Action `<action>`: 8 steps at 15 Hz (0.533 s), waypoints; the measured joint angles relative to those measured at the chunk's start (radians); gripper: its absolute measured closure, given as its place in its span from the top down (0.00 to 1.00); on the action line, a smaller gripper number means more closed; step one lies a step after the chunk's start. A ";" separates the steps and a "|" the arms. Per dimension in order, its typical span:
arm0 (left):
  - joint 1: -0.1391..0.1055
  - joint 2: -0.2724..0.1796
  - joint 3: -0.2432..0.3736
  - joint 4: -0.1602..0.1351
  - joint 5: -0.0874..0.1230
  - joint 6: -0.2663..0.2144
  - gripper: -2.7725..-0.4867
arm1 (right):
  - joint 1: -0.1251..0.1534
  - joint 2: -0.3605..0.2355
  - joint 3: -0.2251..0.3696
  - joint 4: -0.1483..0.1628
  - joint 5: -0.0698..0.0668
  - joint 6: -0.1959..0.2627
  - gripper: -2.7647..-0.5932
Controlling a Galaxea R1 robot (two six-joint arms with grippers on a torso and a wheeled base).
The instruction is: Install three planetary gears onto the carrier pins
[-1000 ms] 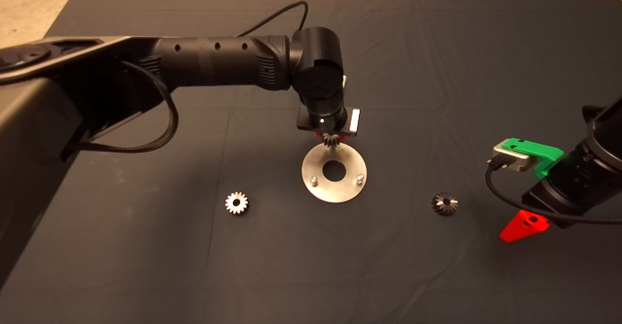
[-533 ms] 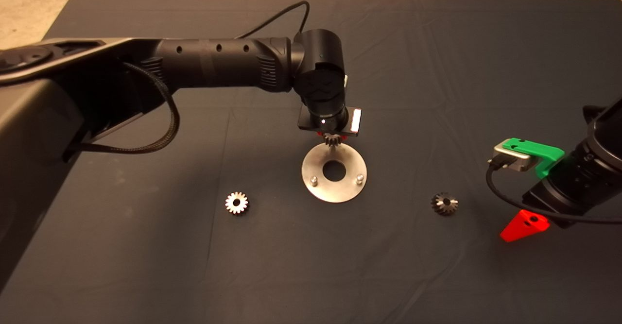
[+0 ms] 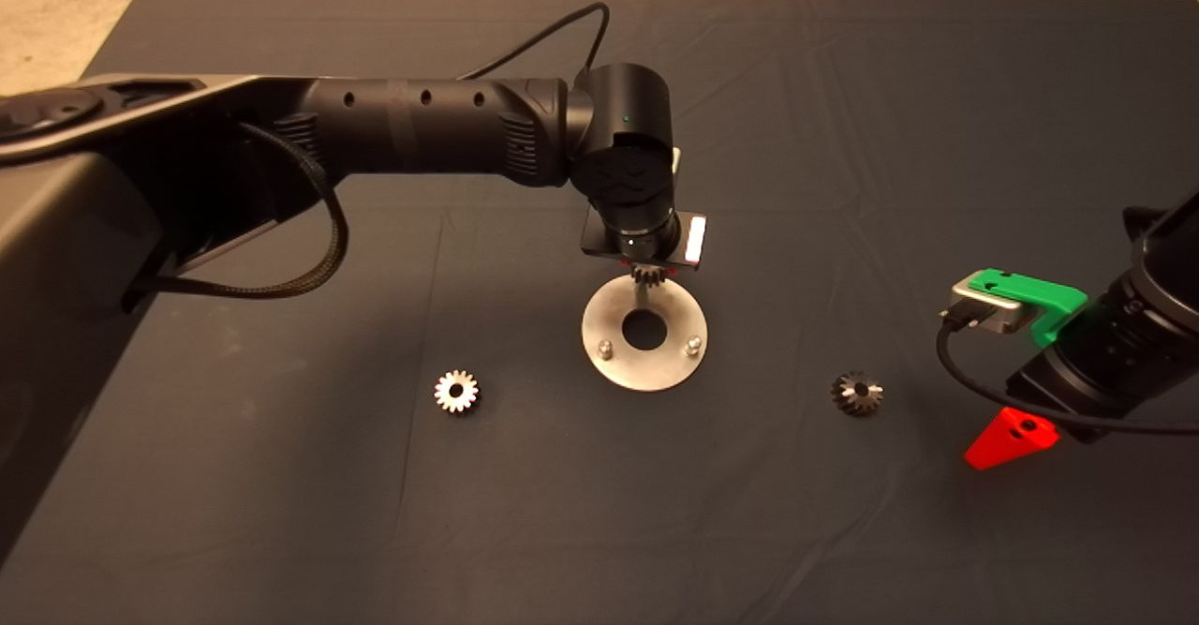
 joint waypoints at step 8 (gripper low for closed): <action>0.022 0.002 0.007 0.026 0.029 0.000 0.18 | -0.003 0.000 0.000 -0.001 0.000 0.000 0.98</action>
